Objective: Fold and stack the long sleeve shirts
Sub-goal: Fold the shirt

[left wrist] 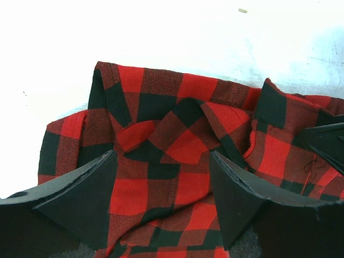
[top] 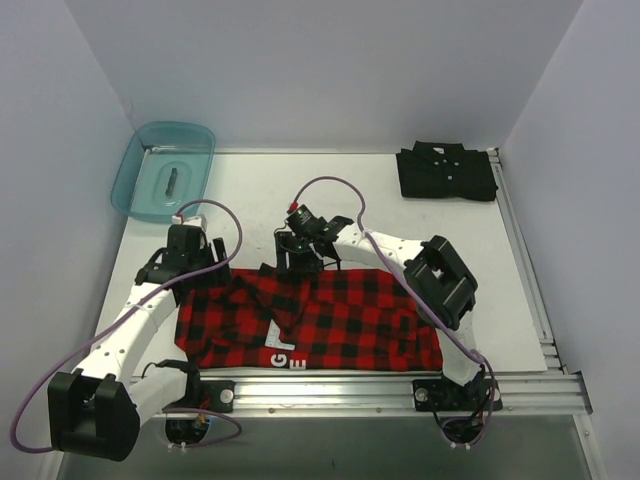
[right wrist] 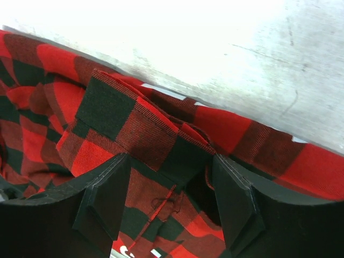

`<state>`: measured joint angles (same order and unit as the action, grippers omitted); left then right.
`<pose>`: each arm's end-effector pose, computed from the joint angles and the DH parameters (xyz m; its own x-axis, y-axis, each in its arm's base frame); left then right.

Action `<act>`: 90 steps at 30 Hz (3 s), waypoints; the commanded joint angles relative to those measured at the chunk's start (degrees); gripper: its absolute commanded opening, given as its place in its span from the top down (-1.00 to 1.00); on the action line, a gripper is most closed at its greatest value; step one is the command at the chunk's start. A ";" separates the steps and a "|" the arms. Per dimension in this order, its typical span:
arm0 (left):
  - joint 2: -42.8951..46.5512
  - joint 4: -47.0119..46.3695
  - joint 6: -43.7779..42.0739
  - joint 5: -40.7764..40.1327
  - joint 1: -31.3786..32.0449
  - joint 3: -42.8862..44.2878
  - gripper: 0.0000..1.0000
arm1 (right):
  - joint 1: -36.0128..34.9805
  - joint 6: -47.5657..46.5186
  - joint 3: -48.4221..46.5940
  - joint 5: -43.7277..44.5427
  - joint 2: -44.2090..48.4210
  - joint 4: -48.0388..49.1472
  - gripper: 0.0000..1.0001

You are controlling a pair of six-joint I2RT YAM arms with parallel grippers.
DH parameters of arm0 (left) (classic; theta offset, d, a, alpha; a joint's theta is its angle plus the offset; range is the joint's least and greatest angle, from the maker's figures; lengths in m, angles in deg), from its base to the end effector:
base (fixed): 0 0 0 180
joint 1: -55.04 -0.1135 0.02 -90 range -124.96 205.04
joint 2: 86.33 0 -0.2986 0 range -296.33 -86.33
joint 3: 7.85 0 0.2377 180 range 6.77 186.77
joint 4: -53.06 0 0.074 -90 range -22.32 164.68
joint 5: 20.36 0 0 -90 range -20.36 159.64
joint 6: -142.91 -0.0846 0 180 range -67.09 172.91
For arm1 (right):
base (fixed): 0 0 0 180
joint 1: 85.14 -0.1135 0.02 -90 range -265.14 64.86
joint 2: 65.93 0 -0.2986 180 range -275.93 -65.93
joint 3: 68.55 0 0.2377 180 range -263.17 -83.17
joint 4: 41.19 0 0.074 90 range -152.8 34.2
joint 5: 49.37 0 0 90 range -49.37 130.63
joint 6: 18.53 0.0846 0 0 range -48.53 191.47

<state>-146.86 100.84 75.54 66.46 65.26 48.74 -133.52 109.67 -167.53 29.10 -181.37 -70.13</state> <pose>0.2059 -0.0324 0.2327 -0.7682 -0.2519 -0.5886 -0.1650 0.9662 -0.1982 0.3104 0.3748 0.2041 -0.8823 -0.0807 -0.4638 -0.3564 0.7581 0.5461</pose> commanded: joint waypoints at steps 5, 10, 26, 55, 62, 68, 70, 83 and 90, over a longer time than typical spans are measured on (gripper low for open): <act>0.86 -2.58 -0.84 0.45 -0.90 0.48 -0.56 | 0.04 1.53 -1.16 -1.74 -1.89 1.67 -0.22; 0.77 -2.76 -0.92 0.81 -1.08 0.39 -0.56 | 0.04 2.76 -1.34 -1.39 -2.86 1.32 -0.25; 0.50 -3.11 -1.01 1.95 -1.69 0.39 -0.56 | -0.40 -1.72 -2.48 1.24 3.28 0.36 0.57; -0.29 -3.37 -1.10 3.18 -2.13 0.30 -0.55 | -3.56 -3.04 -6.79 2.56 -1.19 -0.26 0.52; -0.46 -3.46 -1.10 3.18 -2.22 0.21 -0.55 | -3.21 -2.34 -5.47 5.90 -2.33 -1.14 0.52; -0.38 -3.46 -1.10 3.18 -2.22 0.21 -0.55 | -2.95 -2.51 -5.20 7.13 -3.74 -1.67 0.53; -0.46 -3.37 -1.19 3.18 -2.31 0.21 -0.55 | -3.04 -2.69 -5.20 7.05 -4.00 -1.67 0.59; -0.38 -3.37 -1.10 3.18 -2.66 0.30 -0.55 | -4.53 -4.00 3.57 6.97 14.96 -2.46 1.00; -0.29 -3.55 -1.01 3.18 -3.10 0.21 -0.55 | -7.87 -4.46 17.10 6.60 33.59 -4.39 1.00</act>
<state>-147.32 99.95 74.93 69.06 62.72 48.68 -140.10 105.32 -154.74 34.85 -153.83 -71.81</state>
